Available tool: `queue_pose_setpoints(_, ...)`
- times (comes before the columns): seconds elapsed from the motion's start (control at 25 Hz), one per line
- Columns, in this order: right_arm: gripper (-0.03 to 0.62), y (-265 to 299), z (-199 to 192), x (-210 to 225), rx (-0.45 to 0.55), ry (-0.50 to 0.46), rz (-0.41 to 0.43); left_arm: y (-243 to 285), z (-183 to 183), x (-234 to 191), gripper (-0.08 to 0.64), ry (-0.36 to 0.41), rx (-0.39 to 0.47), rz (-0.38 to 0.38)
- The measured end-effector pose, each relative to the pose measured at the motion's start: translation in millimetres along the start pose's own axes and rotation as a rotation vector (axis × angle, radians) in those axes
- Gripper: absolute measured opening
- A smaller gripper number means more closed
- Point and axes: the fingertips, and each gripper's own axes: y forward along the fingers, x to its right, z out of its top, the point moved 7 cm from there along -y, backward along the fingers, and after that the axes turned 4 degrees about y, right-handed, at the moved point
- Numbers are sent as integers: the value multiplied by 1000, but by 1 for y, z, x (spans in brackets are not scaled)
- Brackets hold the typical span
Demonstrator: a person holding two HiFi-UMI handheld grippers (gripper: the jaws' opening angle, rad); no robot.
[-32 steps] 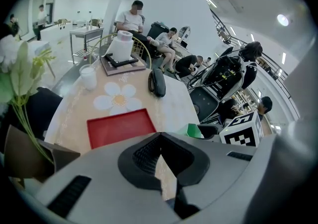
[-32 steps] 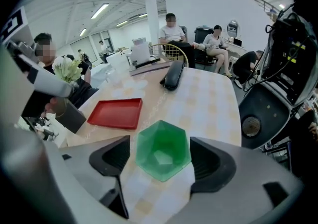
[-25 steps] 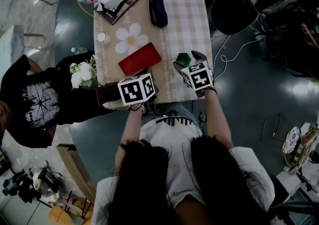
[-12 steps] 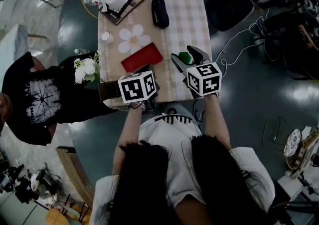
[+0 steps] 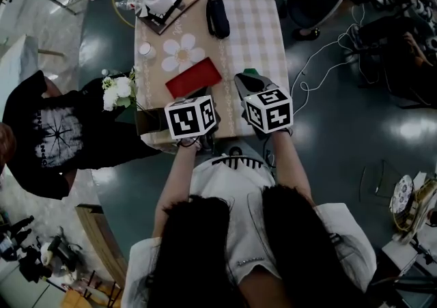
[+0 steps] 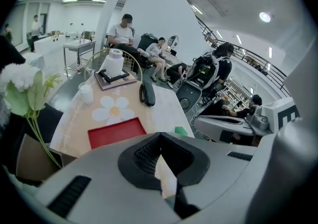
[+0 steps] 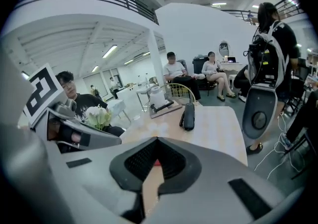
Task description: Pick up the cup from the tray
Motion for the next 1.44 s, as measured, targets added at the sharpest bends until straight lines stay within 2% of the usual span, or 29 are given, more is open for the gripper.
queue_pose_setpoints(0.16, 11, -2, -4, -3, 2, 0, -34, -3, -4, 1, 8, 6, 3, -3)
queue_pose_setpoints(0.28, 9, 0, -9, -10, 2, -16, -12, -6, -7, -2, 8, -1, 8, -1)
queue_pose_setpoints(0.48, 9, -1, -15, -16, -23, -35, -51, -13, -10, -4, 8, -7, 17, 3)
queue_pose_setpoints(1.44, 9, -2, -26, -27, -39, -115, -90, -27, -21, -4, 8, -7, 42, 10)
